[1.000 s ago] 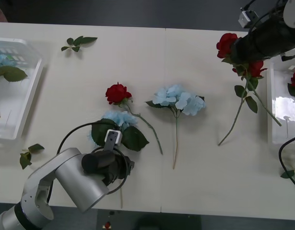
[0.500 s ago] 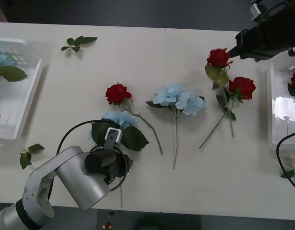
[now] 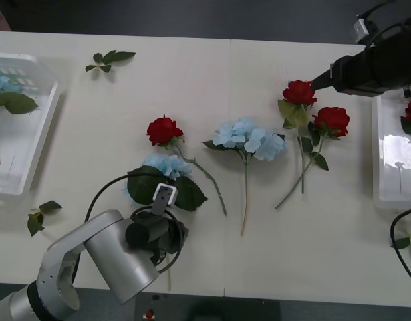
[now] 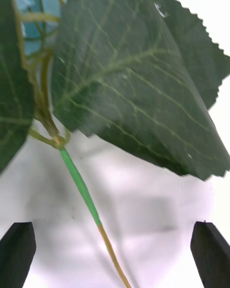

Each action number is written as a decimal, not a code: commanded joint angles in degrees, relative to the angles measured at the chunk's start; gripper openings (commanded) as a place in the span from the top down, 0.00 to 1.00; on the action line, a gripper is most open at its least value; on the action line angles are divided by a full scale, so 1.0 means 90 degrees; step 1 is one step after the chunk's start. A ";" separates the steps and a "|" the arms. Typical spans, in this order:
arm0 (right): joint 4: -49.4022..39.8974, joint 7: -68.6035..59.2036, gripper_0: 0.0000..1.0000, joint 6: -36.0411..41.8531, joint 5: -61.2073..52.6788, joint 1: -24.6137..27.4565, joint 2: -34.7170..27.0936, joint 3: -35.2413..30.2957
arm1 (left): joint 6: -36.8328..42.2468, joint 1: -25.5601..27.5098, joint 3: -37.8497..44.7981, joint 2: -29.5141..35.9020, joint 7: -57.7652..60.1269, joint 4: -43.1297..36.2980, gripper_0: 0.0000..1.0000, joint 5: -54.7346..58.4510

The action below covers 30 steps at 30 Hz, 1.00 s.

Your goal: Put the red flowers into the right box and the blue flowers into the left box

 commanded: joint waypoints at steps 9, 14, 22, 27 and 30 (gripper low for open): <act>-0.0217 -0.0434 0.00 0.0143 0.0791 0.0198 0.0215 0.0001 | 0.0012 -0.0240 -0.0175 0.0072 0.0019 0.0265 0.51 -0.0229; -0.0237 -0.1157 0.00 0.0534 0.0810 0.0403 0.0215 0.0001 | 0.0003 -0.0249 -0.0175 0.0062 0.0049 0.0274 1.00 -0.0219; -0.0246 -0.2329 0.00 0.0827 0.0898 0.0794 0.0293 0.0001 | 0.0003 -0.0269 -0.0175 0.0062 0.0058 0.0274 1.00 -0.0229; -0.0246 -0.2661 0.00 0.0808 0.1211 0.0950 0.0410 0.0001 | 0.0003 -0.0259 -0.0165 0.0140 0.0068 0.0118 1.00 -0.0395; -0.0246 -0.2680 0.00 0.0739 0.1592 0.0999 0.0537 0.0001 | 0.0012 -0.0249 0.0021 0.0355 0.0078 -0.0321 1.00 -0.0405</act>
